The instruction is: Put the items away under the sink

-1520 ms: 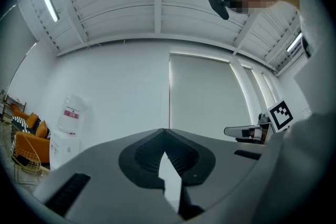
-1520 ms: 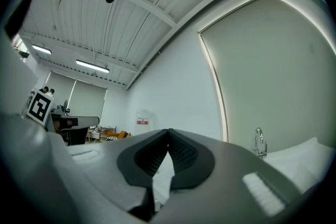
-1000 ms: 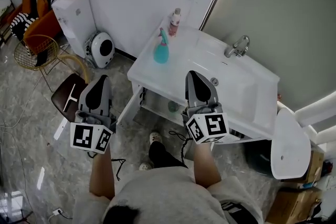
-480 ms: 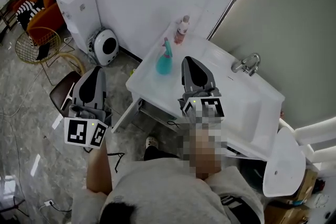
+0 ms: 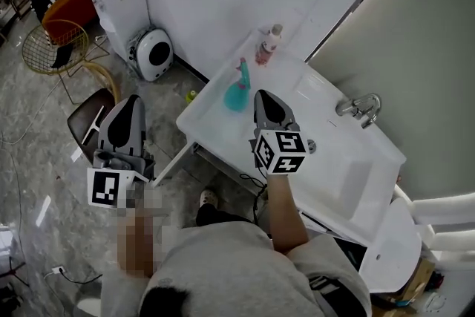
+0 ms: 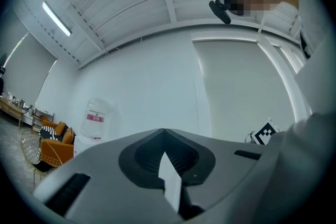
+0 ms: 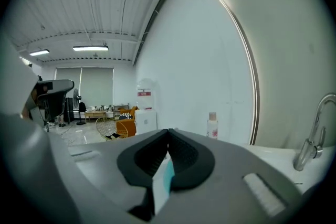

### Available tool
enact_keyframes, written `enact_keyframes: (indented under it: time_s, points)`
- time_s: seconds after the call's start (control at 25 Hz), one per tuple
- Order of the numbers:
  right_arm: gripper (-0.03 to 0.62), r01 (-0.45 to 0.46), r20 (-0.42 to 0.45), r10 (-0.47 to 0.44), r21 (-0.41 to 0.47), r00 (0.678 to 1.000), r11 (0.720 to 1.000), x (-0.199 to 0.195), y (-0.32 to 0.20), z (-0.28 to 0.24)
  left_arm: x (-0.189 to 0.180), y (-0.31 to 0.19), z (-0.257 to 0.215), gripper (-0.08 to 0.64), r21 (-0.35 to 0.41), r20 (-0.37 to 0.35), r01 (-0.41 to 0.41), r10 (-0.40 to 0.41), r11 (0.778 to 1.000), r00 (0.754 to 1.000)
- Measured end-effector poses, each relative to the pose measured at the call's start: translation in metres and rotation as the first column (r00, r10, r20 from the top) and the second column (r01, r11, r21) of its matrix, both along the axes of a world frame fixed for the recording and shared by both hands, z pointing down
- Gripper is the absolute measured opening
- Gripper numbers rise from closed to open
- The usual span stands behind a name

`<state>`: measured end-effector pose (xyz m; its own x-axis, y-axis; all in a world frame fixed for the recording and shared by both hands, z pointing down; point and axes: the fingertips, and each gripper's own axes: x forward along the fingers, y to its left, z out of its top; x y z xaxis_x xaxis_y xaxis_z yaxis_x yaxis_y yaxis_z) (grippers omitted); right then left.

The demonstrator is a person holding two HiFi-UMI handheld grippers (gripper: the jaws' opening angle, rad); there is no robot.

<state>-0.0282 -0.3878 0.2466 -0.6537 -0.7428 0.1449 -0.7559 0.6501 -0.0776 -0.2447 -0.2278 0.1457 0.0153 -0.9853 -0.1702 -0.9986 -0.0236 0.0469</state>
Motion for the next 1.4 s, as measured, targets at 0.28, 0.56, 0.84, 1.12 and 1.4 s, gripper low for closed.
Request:
enact_keyframes:
  time_s: [0.28,0.56,0.84,1.12,1.4]
  points:
    - [0.061,0.03,-0.045,-0.034,-0.081,0.998,0.996,-0.013,-0.032,0.04,-0.012,-0.005,0.019,-0.002,-0.051,-0.003,0.066,-0.066,0.996,0.998]
    - [0.167,0.048,-0.112,-0.064,-0.137,0.992,0.989,-0.032,-0.06,0.069,-0.029,-0.003,0.033,-0.002,-0.094,-0.004,0.131,-0.131,0.987,0.991]
    - [0.179,0.046,-0.162,-0.075,-0.179,0.984,0.983,-0.045,-0.076,0.095,-0.042,-0.001,0.044,-0.002,-0.121,-0.007,0.178,-0.181,0.977,0.984]
    - [0.141,0.044,-0.167,-0.074,-0.178,0.983,0.983,-0.049,-0.079,0.103,-0.048,0.0,0.053,-0.002,-0.141,-0.006,0.195,-0.198,0.971,0.98]
    - [0.133,0.067,-0.159,-0.089,-0.136,0.983,0.988,-0.05,-0.071,0.096,-0.039,-0.002,0.052,-0.002,-0.14,0.006,0.174,-0.174,0.975,0.985]
